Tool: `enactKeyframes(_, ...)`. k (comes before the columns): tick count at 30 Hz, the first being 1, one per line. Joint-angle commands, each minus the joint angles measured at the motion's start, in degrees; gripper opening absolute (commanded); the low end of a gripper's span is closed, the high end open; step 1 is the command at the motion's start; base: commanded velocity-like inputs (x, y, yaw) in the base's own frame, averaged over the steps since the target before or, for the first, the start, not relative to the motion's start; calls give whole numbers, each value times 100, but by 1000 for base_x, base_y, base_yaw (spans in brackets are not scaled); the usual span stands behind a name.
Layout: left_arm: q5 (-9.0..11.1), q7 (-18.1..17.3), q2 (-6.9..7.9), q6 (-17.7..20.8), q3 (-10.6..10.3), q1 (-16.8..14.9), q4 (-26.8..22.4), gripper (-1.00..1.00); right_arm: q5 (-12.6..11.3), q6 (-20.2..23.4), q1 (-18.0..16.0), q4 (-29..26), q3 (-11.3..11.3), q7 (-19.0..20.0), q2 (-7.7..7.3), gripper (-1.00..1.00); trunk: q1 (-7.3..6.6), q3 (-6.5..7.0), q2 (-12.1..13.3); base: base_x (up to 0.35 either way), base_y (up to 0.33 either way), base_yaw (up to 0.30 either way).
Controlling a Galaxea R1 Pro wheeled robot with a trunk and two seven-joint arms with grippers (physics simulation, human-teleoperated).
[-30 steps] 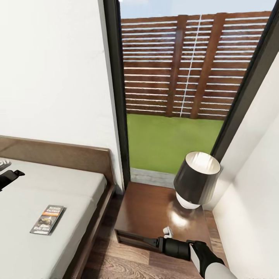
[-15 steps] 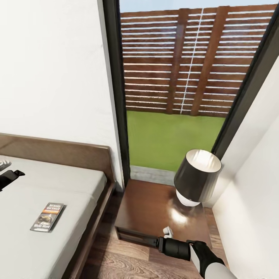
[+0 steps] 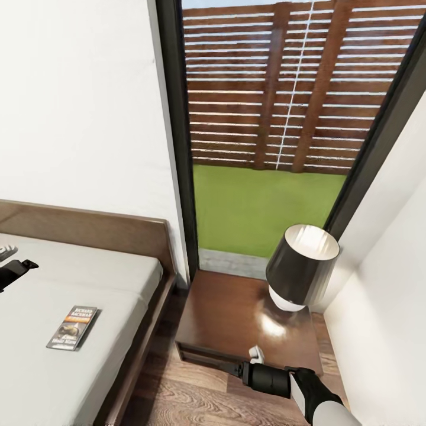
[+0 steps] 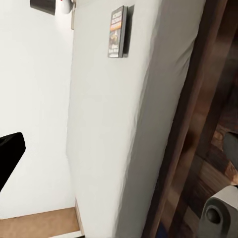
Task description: In the bedroom, move the book from the bed onto either nightstand, and place the two sandals side by side next to the bed.
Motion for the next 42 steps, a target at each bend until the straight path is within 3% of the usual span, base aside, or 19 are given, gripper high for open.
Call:
enactKeyframes(1, 62, 57, 0, 23, 4, -6, -3, 100, 45, 58, -5, -14, -48, 32, 7, 100, 2, -18, -9, 0, 0, 0)
enactKeyframes(10, 68, 5, -4, 3, -41, -6, -27, 100, 45, 58, -5, -12, -48, 37, 7, 100, 2, -99, -9, 0, 0, 0)
enactKeyframes(12, 69, 0, -24, -12, -141, -30, -100, 100, 45, 58, -5, -10, -48, 37, 7, 100, 2, -117, -9, 0, 0, 0)
enactKeyframes(19, 68, 30, -143, -28, -861, -426, -562, 100, 45, 58, -5, -7, -48, 33, 7, 100, 2, -179, -9, 0, 0, 0)
enactKeyframes(21, 65, 35, -155, -29, -950, -467, -590, 100, 45, 58, -5, -7, -48, 30, 7, 100, 2, -197, -9, 0, 0, 0)
enactKeyframes(42, 83, 32, -153, -20, -1008, -507, -558, 100, 45, 58, -5, -10, -48, 32, 7, 100, 2, -386, -9, 44, 0, 0)
